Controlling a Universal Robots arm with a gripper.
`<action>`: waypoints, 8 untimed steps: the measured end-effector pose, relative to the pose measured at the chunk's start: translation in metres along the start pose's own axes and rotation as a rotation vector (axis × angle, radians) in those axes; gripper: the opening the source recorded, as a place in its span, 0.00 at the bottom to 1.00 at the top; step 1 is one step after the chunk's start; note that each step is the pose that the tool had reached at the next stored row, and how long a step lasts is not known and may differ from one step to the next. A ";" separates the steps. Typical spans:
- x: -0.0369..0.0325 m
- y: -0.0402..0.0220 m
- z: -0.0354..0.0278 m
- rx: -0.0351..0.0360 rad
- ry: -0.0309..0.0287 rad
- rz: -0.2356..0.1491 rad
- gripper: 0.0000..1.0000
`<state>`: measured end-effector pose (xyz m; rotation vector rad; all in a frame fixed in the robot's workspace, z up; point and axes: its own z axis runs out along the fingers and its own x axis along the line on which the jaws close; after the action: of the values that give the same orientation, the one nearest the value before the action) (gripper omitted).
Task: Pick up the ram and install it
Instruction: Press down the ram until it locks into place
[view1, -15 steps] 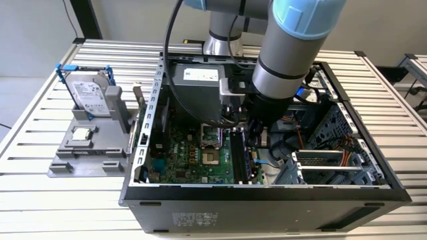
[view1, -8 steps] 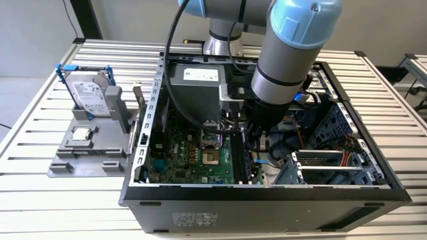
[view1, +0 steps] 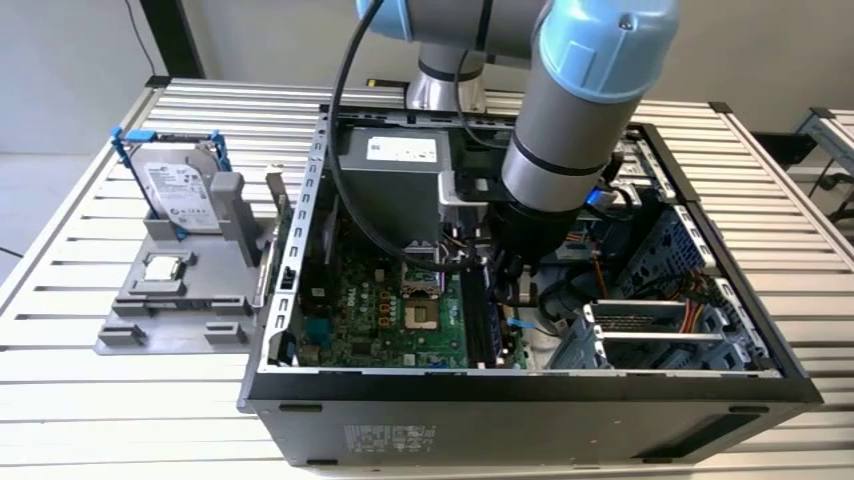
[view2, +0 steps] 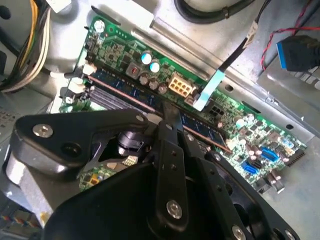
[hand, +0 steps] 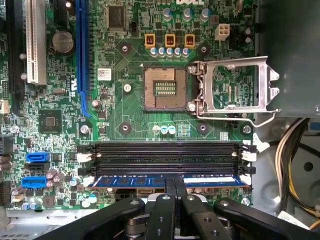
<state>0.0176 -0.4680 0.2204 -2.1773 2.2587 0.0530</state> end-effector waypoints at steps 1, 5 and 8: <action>-0.0005 0.0000 -0.0029 0.0007 -0.0039 0.000 0.00; -0.0004 0.0005 -0.0217 -0.0002 -0.0006 0.000 0.00; -0.0007 0.0008 -0.0346 -0.0003 -0.0002 0.000 0.00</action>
<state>0.0176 -0.4682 0.2551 -2.1774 2.2587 0.0536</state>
